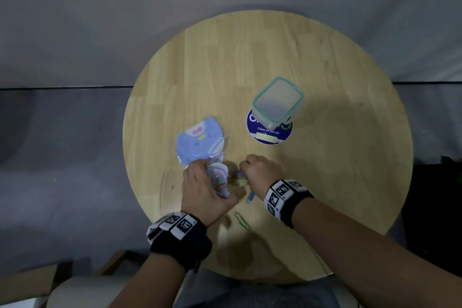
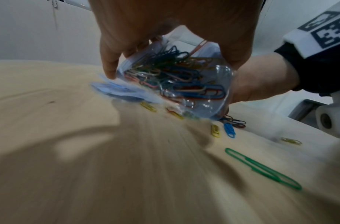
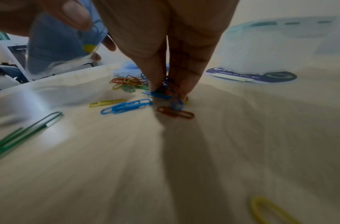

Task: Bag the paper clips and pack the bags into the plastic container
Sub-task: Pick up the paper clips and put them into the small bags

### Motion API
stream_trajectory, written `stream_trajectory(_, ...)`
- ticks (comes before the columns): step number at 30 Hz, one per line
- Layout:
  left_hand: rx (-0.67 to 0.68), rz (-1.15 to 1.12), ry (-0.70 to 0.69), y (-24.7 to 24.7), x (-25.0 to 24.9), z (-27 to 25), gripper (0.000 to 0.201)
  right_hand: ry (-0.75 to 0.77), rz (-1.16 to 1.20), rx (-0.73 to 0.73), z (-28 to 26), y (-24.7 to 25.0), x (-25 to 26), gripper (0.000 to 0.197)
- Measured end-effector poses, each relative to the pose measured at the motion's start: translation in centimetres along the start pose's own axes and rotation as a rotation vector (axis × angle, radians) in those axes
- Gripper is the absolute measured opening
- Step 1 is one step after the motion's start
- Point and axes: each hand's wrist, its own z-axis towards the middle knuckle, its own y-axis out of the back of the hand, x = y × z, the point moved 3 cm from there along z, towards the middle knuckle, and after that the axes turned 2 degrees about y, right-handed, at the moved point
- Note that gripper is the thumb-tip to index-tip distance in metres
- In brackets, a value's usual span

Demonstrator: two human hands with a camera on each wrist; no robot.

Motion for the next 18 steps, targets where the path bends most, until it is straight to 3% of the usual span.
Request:
stream_trajectory(7,0.016,0.030,-0.101,-1.6,-1.2,0.4,0.088,-0.187,0.171,-0.043,-0.6,-0.1,-2.4,0.013)
stream_trajectory(10,0.017,0.043,-0.115,-2.1,-1.8,0.6,0.090,-0.324,0.385,-0.081,-1.7,0.9,-3.4,0.012)
stream_trajectory(15,0.027,0.103,-0.130,-2.9,-3.0,0.9,0.085,-0.510,0.810,-0.445,-4.0,4.7,-3.9,0.003)
stream_trajectory(18,0.028,0.095,-0.162,-3.5,-4.1,0.9,0.080,-0.480,0.860,-0.487,-4.1,6.5,-2.4,0.003)
